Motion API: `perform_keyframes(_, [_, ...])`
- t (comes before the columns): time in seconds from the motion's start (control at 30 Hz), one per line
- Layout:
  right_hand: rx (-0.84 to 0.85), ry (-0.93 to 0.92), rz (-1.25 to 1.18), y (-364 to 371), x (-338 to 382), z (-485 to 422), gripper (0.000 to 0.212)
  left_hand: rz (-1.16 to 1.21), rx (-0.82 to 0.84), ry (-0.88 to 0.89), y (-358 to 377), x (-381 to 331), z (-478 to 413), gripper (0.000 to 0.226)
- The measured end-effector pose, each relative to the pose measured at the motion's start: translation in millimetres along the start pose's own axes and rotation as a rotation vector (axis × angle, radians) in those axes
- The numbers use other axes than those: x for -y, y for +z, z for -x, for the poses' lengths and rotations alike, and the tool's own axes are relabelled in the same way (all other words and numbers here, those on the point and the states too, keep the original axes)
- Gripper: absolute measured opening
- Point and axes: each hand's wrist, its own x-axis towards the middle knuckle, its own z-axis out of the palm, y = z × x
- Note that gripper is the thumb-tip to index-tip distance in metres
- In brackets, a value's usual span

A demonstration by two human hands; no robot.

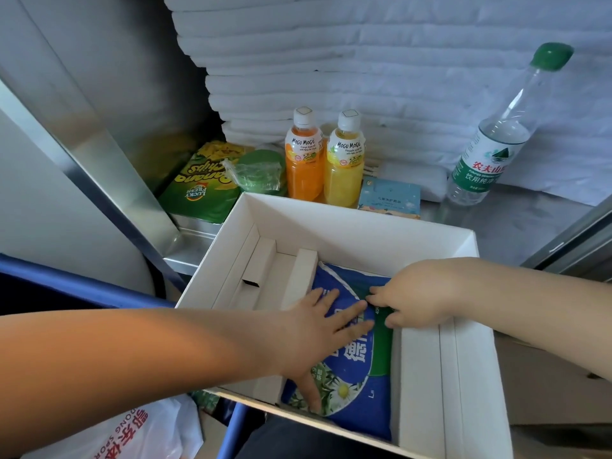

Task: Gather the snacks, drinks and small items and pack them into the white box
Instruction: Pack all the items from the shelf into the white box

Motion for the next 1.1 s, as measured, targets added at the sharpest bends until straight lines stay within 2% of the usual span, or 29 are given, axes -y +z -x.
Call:
perform_keyframes(0.13, [0.014, 0.007, 0.015, -1.0, -0.1, -3.7, 0.044, 0.144, 0.023, -0.057, -6.0, 15.4, -7.9, 0.134])
perform_keyframes(0.33, [0.026, 0.024, 0.055, -0.6, -1.4, -7.7, 0.04, 0.017, 0.059, -0.156, -12.5, 12.5, -15.6, 0.135])
perform_keyframes(0.63, [-0.022, -0.034, -0.01, -2.6, -7.2, -3.8, 0.039, 0.068, 0.026, -0.023, -3.4, 7.7, -4.4, 0.132])
perform_keyframes(0.87, [-0.012, -0.095, 0.094, 8.5, -4.6, -0.3, 0.041, 0.097, 0.038, -0.035, 1.1, 0.9, -4.7, 0.138])
perform_keyframes(0.93, [-0.008, -0.089, 0.054, 9.6, -3.9, -0.6, 0.042, 0.087, 0.052, -0.047, 0.2, -0.2, -5.8, 0.14])
perform_keyframes(1.03, [-0.101, -0.102, -0.048, 3.3, -6.7, 2.6, 0.041, 0.057, 0.041, -0.046, -5.4, 5.2, -3.5, 0.133])
perform_keyframes(1.1, [-0.289, -0.12, -0.055, -3.9, -11.1, 8.6, 0.04, -0.008, -0.03, -0.067, -11.9, 12.6, 3.2, 0.116])
